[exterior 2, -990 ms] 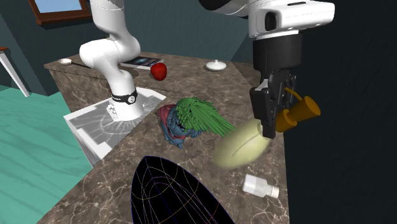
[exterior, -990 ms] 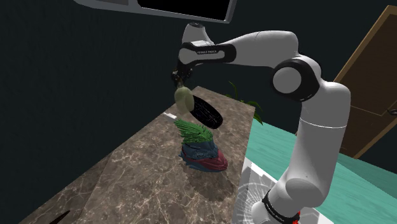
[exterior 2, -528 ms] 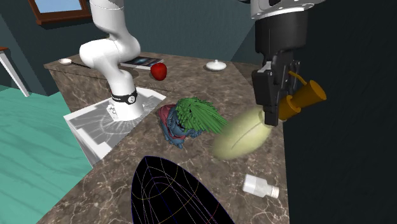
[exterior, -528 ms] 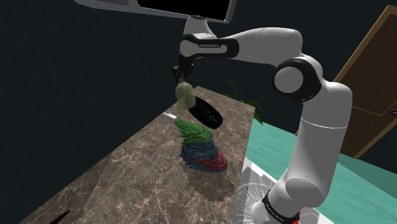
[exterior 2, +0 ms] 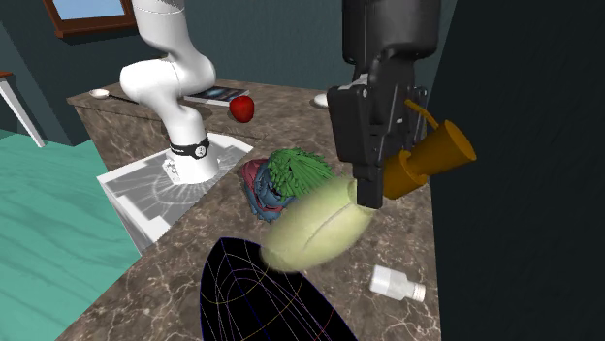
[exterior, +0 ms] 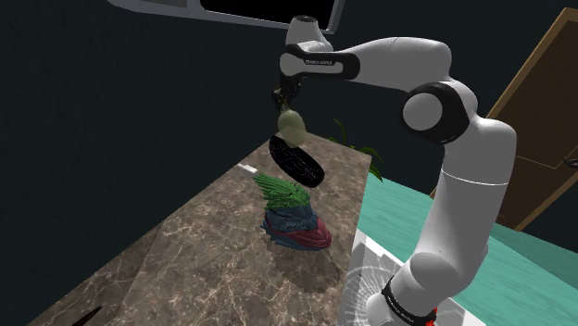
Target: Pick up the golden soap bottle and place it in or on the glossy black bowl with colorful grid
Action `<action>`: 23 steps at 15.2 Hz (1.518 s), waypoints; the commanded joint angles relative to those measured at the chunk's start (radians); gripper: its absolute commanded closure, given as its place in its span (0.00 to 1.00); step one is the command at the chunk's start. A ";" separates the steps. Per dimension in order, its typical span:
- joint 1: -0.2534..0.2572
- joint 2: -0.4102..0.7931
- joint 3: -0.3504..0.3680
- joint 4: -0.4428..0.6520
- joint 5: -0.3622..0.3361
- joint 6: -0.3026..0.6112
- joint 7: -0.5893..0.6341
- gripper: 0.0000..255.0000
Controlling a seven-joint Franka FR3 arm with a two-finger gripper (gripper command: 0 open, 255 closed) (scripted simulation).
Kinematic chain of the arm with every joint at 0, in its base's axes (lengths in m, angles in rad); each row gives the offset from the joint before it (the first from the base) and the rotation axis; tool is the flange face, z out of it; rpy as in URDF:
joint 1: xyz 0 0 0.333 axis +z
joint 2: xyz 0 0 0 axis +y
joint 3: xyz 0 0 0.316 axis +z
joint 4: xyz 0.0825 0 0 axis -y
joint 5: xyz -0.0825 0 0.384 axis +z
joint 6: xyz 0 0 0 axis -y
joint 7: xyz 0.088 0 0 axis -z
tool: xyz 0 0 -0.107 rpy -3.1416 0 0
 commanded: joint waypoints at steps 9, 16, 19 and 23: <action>-0.158 0.036 -0.019 0.096 0.187 -0.043 -0.193 1.00; -0.158 0.032 -0.019 -0.004 0.186 0.053 -0.189 1.00; -0.158 0.034 -0.019 -0.042 0.185 0.093 -0.188 1.00; -0.158 0.040 -0.020 -0.087 0.184 0.144 -0.186 1.00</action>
